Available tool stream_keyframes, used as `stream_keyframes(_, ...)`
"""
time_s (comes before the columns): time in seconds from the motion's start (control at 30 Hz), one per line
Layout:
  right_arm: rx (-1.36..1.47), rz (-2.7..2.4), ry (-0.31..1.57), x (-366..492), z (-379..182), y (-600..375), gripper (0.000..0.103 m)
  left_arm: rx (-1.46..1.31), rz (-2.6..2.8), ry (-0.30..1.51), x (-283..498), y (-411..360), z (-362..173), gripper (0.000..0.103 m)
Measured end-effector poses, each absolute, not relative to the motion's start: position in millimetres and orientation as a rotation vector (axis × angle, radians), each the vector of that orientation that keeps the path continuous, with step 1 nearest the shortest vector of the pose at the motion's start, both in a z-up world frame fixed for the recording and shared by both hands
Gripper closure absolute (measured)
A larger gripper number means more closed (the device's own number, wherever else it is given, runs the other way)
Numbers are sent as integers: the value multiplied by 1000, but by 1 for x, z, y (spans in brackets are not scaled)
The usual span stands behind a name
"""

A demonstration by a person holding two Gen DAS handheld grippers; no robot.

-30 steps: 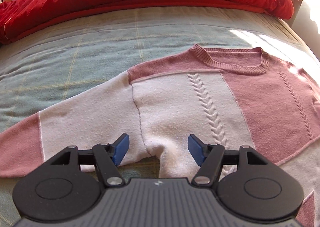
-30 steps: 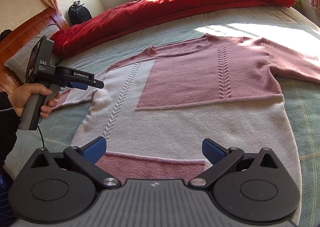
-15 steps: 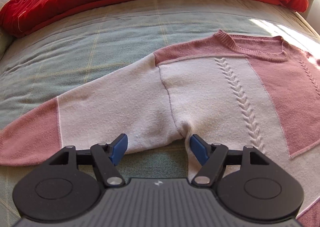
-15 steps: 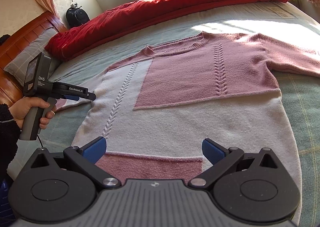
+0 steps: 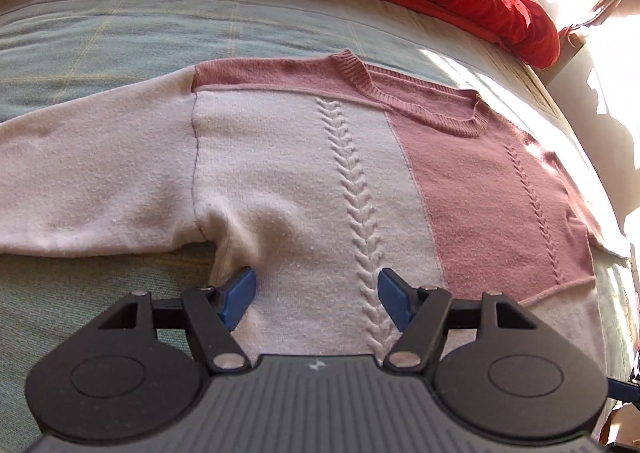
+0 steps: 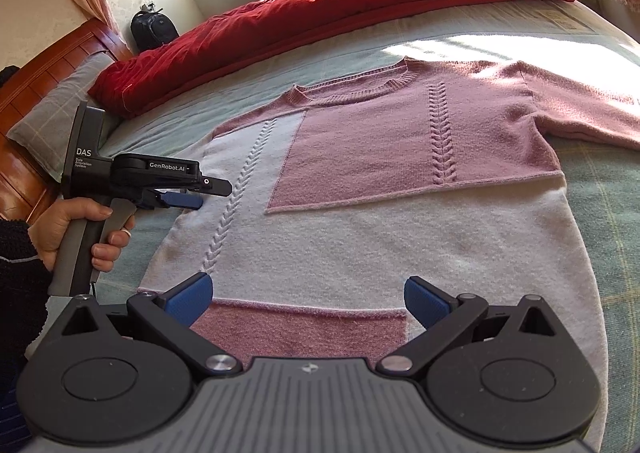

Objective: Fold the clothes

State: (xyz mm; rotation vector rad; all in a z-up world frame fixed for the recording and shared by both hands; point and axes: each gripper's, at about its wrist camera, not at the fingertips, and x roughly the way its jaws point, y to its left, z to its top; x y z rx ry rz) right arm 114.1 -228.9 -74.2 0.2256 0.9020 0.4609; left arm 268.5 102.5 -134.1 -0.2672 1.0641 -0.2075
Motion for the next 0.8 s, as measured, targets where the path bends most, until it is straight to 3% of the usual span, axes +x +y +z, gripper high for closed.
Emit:
stream_keyframes(0.23,230,460,894,112,-72,-233,0,-226,-173,1037,267,95,-123,35)
stream_keyframes(0.8,221,389,865,101,-36,-264,0,-154,-152,1070,148,79,-117,29)
